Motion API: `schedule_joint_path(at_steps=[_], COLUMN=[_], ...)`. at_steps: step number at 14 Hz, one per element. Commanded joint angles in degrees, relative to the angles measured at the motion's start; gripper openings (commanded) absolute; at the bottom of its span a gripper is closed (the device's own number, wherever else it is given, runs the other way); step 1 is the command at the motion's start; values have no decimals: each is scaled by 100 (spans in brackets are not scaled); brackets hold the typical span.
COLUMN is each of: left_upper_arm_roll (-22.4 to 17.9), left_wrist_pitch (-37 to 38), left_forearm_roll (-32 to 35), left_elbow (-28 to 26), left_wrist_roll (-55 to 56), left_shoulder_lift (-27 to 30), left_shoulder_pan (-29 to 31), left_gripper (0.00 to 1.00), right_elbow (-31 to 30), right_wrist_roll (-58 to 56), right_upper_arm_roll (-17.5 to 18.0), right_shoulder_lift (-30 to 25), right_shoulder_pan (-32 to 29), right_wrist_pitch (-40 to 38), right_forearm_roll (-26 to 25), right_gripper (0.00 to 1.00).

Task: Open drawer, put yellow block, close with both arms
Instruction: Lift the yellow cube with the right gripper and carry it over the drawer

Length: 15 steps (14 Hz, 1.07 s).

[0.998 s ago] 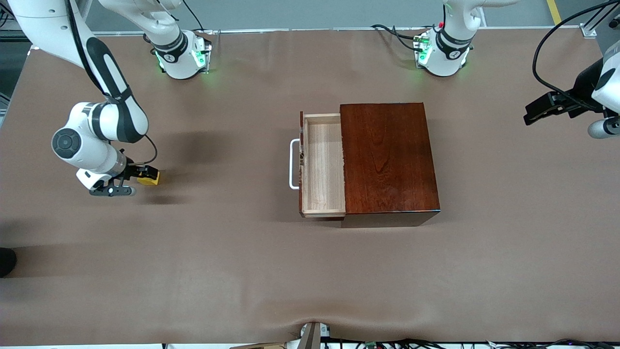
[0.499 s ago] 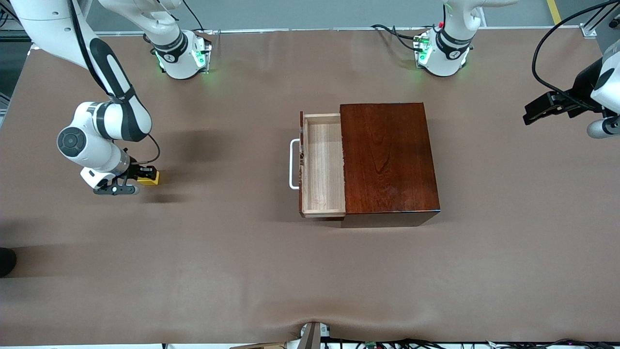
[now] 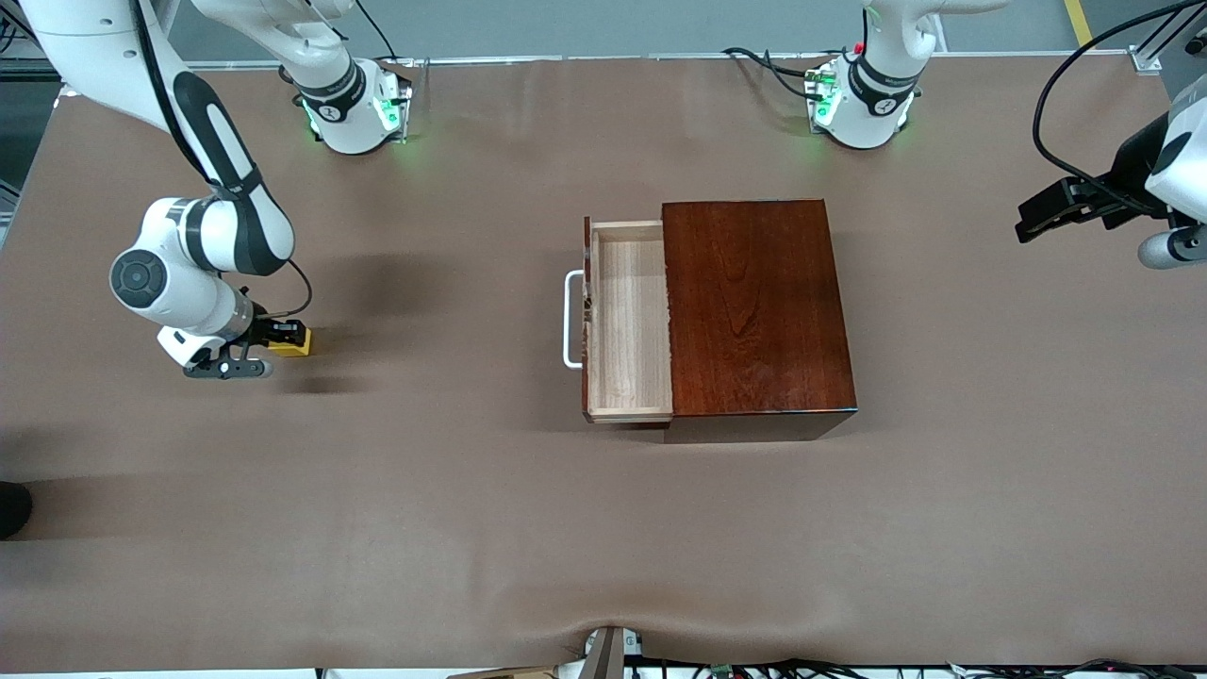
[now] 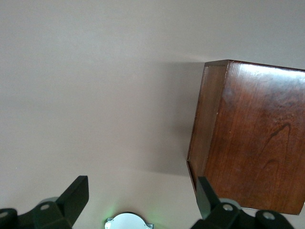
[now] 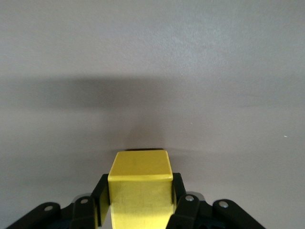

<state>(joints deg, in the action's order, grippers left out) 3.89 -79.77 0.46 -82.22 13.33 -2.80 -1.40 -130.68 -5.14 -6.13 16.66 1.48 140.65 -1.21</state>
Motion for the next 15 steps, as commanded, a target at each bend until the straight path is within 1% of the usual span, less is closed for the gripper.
schedule_joint_path(at_steps=[1,3,4,6,9,11,13,15], left_upper_arm_roll=[25,25,25,25,25,25,25,25], left_wrist_pitch=[67,67,67,67,67,67,67,67], left_forearm_roll=[16,16,16,16,16,16,16,16], left_elbow=[13,13,13,22,22,22,22,13], left_wrist_roll=[20,20,20,20,20,20,20,20], left_shoulder_lift=[69,69,61,60,60,60,60,60], left_shoulder_pan=[8,8,8,8,17,8,8,8], left_gripper=[100,100,100,100,100,100,100,100], right_elbow=[199,629,771,1034,1763,2036,2230,2476], right_wrist_roll=[135,389,608,1152,2224,2770,3157,3744], right_upper_arm_roll=[41,102,103,173,278,270,279,270], right_shoulder_lift=[-391,-444,-505,-602,-585,-576,-567,-567], right_shoulder_pan=[194,361,458,598,1046,1301,1407,1644], right_wrist_pitch=[-659,-1423,-1662,-2118,-3024,-3271,-3386,-3527], right_forearm_roll=[24,24,24,33,68,391,699,928], right_gripper=[0,0,0,0,0,0,0,0])
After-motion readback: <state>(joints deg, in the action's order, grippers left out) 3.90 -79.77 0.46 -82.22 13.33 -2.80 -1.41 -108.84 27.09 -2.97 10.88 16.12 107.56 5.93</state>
